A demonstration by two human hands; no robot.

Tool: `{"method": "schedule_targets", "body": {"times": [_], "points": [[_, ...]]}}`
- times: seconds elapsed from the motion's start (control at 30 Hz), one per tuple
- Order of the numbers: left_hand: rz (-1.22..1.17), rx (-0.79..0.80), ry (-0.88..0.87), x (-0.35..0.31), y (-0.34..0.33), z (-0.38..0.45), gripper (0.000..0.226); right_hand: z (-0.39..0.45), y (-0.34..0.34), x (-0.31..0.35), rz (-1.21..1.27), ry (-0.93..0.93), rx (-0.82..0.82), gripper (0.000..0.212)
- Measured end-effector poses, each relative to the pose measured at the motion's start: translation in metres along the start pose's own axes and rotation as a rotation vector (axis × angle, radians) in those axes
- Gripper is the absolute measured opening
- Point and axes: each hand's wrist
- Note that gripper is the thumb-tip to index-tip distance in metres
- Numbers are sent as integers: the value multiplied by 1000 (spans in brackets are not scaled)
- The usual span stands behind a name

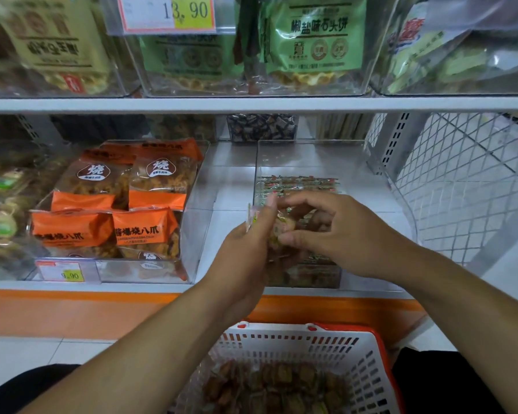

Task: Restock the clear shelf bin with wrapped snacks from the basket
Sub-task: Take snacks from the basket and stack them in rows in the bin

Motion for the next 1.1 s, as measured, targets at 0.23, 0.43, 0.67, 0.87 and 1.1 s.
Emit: {"method": "schedule_targets", "body": {"times": [0.23,0.43,0.67,0.87,1.1], "points": [[-258,33,49,-6,6,1,69,1,-8,-4,43,-109,-226,23],[-167,14,39,-5,7,2,62,3,-13,-5,237,-235,-285,20],[-59,5,5,-10,7,2,47,7,-13,-3,454,-290,-314,26],[-29,-36,16,-12,8,1,45,8,-6,-5,490,-247,-323,38],[55,-99,6,-11,8,5,56,8,12,7,775,-116,-257,38]]}}
Point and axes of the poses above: each hand's wrist, its own z-axis towards the middle knuckle, its own y-axis out of the back of the hand, x = y × z, and after that the axes turned 5 degrees about x, right-handed
